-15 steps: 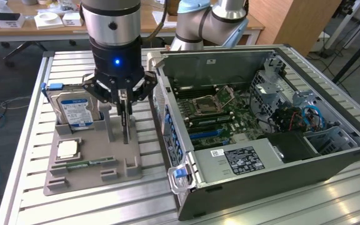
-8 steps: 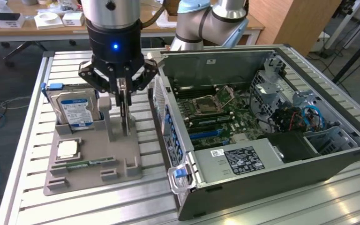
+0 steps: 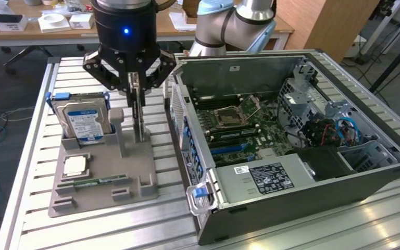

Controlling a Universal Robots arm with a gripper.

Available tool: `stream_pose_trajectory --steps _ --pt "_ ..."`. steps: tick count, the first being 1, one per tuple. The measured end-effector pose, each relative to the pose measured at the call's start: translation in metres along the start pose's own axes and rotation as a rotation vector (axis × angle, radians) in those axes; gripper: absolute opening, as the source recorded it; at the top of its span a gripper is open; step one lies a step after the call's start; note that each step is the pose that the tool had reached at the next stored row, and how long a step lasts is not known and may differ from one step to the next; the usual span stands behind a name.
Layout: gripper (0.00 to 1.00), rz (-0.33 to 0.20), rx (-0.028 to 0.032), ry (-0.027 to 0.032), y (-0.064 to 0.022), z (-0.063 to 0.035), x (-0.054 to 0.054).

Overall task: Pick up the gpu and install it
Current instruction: 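Pick up the gpu and move the gpu toward the slot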

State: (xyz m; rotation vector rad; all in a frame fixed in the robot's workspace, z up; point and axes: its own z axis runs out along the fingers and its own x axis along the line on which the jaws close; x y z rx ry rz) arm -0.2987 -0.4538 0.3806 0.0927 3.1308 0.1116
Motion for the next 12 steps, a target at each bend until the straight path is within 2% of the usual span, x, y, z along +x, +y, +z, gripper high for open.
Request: stream_pose_trajectory --steps 4,12 --pt "0.26 0.0 -0.006 -0.0004 0.0008 -0.0111 0.0" --pt "0.26 -0.001 -0.0141 -0.0007 0.0026 -0.0368 0.0"
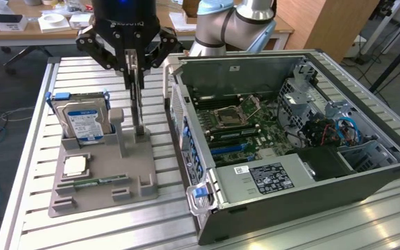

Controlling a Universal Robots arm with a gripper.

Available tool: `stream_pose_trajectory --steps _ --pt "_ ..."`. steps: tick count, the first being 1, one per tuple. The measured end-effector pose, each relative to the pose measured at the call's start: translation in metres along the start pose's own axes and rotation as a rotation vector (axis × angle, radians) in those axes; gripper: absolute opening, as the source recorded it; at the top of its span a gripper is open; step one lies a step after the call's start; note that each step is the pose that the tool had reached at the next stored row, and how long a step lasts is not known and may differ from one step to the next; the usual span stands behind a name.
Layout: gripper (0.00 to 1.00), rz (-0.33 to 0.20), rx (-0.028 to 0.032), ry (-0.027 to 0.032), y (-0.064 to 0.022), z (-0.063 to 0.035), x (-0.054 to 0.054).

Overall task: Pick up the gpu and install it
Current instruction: 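Pick up the gpu and move the gpu toward the slot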

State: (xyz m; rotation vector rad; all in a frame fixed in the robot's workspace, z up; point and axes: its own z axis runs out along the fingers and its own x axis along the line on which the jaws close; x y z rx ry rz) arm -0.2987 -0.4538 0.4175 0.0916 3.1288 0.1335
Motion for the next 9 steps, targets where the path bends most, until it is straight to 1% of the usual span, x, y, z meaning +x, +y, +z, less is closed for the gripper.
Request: stream_pose_trajectory --steps 3,7,9 --pt "0.26 0.0 -0.0047 -0.0002 0.0007 -0.008 0.0" --pt "0.26 0.0 -0.009 -0.0004 0.0015 -0.0171 0.0" --pt "0.26 0.0 -0.0105 -0.0003 0.0017 -0.0196 0.0"
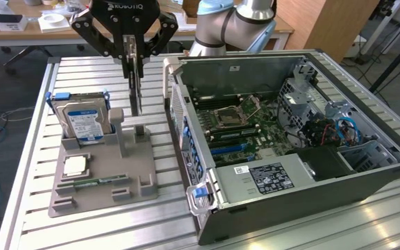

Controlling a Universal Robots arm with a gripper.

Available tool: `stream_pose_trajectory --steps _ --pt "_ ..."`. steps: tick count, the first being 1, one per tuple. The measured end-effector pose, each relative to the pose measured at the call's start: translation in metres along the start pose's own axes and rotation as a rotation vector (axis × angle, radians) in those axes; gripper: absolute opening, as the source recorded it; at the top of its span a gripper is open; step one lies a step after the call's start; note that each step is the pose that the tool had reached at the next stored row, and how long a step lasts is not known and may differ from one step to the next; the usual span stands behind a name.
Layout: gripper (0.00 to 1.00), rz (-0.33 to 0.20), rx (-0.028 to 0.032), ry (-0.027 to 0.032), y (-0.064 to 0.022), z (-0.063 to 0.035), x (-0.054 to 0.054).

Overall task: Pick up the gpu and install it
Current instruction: 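Pick up the gpu and move the gpu toward the slot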

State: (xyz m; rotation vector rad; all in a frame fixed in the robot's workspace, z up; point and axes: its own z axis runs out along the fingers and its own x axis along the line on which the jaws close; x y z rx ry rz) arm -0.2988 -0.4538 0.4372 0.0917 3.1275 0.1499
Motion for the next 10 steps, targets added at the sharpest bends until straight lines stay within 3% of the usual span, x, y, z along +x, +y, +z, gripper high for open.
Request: stream_pose_trajectory --steps 6,10 --pt "0.26 0.0 -0.0016 0.0001 0.0001 0.0 -0.002" --pt "0.26 0.0 -0.0015 0.0001 0.0007 0.0001 -0.013"
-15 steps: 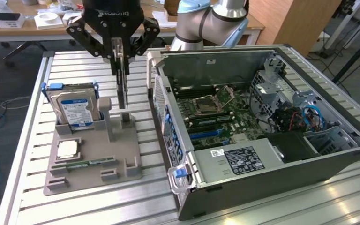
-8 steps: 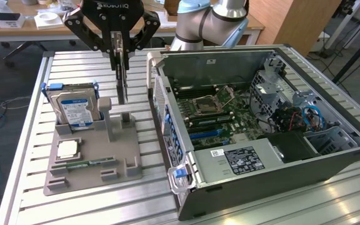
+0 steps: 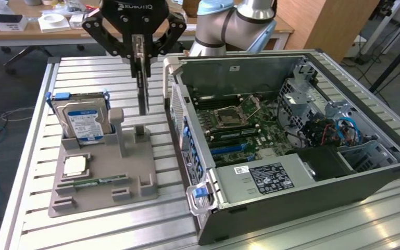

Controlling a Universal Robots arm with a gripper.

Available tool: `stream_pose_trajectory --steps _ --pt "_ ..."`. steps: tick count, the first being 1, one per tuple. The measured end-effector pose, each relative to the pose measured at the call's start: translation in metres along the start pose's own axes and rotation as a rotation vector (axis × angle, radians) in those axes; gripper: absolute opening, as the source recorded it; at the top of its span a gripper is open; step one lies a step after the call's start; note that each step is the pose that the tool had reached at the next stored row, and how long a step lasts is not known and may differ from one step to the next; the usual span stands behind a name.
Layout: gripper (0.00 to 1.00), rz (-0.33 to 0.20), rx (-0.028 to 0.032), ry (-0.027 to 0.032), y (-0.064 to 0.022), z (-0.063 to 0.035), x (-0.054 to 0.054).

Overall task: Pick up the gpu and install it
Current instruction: 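Pick up the gpu and move the gpu toward the slot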

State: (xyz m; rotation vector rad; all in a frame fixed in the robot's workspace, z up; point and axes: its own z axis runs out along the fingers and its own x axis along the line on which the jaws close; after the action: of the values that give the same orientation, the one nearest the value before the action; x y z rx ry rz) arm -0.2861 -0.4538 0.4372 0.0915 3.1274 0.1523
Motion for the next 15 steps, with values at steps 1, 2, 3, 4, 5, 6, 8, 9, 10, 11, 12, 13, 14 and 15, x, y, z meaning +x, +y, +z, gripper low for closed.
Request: stream_pose_trajectory --steps 1,2,3,4,5,6,8,9,10,11,12,13,14,15 --pt "0.26 0.0 0.0 0.0 0.0002 0.0001 -0.004" --pt "0.26 0.0 -0.0001 -0.0001 0.0004 0.0002 -0.007" --pt "0.26 0.0 0.0 -0.0001 0.0006 0.0002 -0.011" --pt "0.26 0.0 0.0001 0.0001 0.0009 0.0001 -0.015" --pt "0.26 0.0 0.0001 0.0001 0.0011 0.0002 -0.019" --pt "0.26 0.0 0.0 0.0001 0.0014 0.0003 -0.024" --pt "0.26 0.0 0.0 0.0001 0.0019 0.0004 -0.033" --pt "0.26 0.0 0.0001 0.0002 0.0022 0.0004 -0.037" --pt "0.26 0.0 0.0002 0.0002 0.0025 0.0005 -0.042" --pt "0.26 0.0 0.0001 0.0003 0.0026 0.0005 -0.046" --pt "0.26 0.0 0.0001 0.0004 0.0029 0.0006 -0.05" --pt "0.26 0.0 0.0 0.0004 0.0032 0.0007 -0.054" --pt "0.26 0.0 0.0 0.0004 0.0034 0.0008 -0.059" --pt "0.26 0.0 0.0 0.0005 0.0037 0.0008 -0.064"
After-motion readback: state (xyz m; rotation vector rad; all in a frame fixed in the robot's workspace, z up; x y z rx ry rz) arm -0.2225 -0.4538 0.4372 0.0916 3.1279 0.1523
